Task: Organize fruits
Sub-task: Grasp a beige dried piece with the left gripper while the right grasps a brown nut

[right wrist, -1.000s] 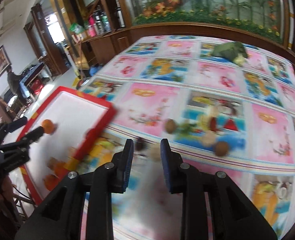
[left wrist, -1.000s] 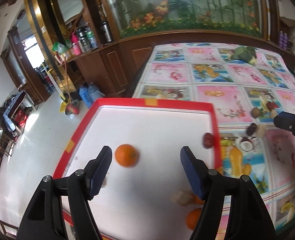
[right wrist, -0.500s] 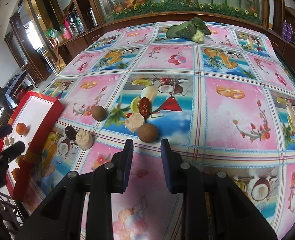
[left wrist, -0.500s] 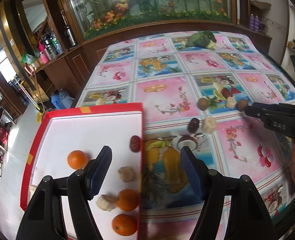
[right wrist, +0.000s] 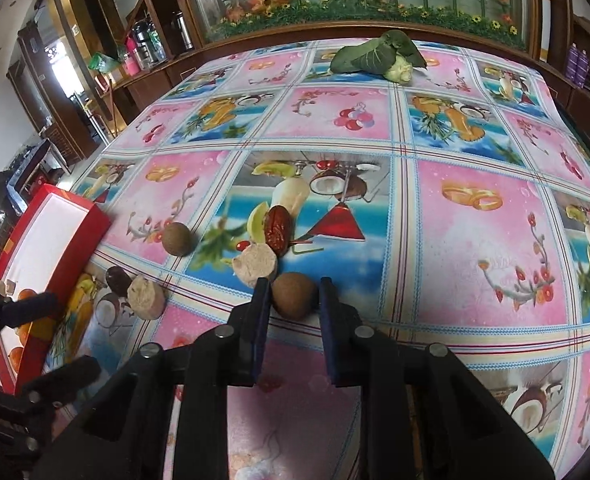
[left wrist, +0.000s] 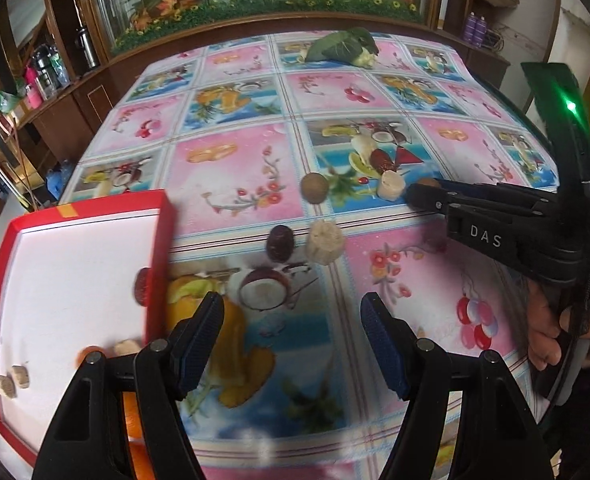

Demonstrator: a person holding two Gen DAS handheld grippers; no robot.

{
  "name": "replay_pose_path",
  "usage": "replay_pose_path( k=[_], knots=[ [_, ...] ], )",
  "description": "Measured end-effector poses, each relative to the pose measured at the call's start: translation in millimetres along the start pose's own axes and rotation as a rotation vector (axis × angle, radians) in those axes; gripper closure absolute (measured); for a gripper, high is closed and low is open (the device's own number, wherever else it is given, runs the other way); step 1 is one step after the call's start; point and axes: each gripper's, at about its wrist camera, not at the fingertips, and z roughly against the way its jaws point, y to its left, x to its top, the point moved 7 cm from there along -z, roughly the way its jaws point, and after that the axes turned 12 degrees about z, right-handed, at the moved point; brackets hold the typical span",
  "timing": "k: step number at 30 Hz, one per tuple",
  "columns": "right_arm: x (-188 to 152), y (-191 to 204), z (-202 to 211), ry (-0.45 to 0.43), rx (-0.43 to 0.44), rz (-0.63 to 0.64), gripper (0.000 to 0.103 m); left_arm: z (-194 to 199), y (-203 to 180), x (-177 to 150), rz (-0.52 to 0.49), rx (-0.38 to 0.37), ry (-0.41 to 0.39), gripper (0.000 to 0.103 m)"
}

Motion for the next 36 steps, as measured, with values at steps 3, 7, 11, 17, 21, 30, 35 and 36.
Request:
replay_pose_path(
  k=[3, 7, 11, 17, 21, 30, 35, 36],
  knots=[
    [2.2, -12.5, 8.6, -0.025, 0.006, -0.066, 0.078, -9.3, -9.3, 2.4, 0.005, -0.026, 0.015, 0.035],
    [5.5, -30.1, 25.7, -0.080, -0.002, -0.148, 0.078, -21.7, -17.2, 7.3, 0.010, -0.047, 0.032, 0.047],
    [7.3, -34.3, 35.4, -0.111, 0.015, -0.179, 0.078, -32.6, -18.2, 11.1, 0.024, -0.058, 0.048, 0.055],
    [10.0, -30.8, 40.6, -0.129, 0.033, -0.177, 0.078, -39.2, -17.5, 21.0, 0.026, -0.056, 0.030, 0.057],
    [10.1, -31.3, 41.2, -0.132, 0.031, -0.178, 0.078, -41.4, -18.5, 24.8, 0.009, -0.052, 0.010, 0.069],
    [9.2, -33.5, 40.6, -0.133, 0.015, -0.180, 0.078, -34.0, -18.8, 17.0, 0.003, -0.064, -0.004, 0.077],
    [8.7, -34.6, 39.5, -0.134, 0.009, -0.181, 0.078, -13.4, -19.0, 12.9, 0.011, -0.076, -0.037, 0.077],
    [8.2, -34.9, 38.8, -0.134, 0.004, -0.180, 0.078, -8.0, -18.5, 12.6, 0.015, -0.081, -0.047, 0.077]
  ],
)
